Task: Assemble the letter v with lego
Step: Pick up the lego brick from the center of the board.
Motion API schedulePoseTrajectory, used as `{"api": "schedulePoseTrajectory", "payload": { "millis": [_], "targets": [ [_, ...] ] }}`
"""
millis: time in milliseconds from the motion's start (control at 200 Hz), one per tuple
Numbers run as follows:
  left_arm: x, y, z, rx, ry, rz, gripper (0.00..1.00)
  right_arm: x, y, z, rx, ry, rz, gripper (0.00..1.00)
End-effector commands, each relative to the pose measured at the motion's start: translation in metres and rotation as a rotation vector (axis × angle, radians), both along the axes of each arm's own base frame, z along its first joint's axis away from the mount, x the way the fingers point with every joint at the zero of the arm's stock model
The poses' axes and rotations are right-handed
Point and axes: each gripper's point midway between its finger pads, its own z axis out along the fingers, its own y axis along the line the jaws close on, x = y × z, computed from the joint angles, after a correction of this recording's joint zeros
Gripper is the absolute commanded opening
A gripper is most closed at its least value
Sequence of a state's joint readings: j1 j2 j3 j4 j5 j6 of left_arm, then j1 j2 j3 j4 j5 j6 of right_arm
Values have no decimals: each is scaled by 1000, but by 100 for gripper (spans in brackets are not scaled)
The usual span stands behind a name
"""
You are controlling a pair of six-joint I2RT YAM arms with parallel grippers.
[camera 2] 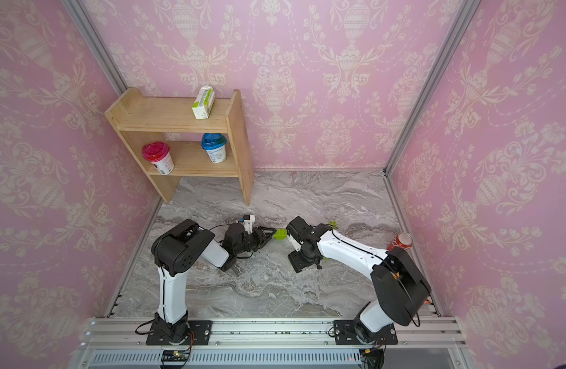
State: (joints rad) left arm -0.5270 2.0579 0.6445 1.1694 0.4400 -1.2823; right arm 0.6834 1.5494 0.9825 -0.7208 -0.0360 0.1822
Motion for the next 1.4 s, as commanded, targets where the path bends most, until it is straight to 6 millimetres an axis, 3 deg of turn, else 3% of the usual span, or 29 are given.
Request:
{"api": "schedulePoseTrajectory", "payload": {
  "millis": [0,310,711,981,1171,1351,1396],
  "targets": [
    [1,-7,5,-24,-11,-20,36,9,4,-4,-24,-27,25,69],
    [1,-7,4,7,1,-28,36,23,15,-10,-13,-49,40,67],
    [2,-8,2,11,12,-32,36,21,26,-25,20,-8,38,53],
    [2,-9,2,11,11,-32,37,19,23,-30,2,6,34,42],
    [2,-8,2,11,12,-31,36,18,19,-20,-8,-7,44,34],
    [1,-7,-1,16,18,-30,36,28,20,5,-9,-77,132,29],
    [0,-7,-2,18,19,-32,35,32,19,11,-18,-100,167,23]
  ]
}}
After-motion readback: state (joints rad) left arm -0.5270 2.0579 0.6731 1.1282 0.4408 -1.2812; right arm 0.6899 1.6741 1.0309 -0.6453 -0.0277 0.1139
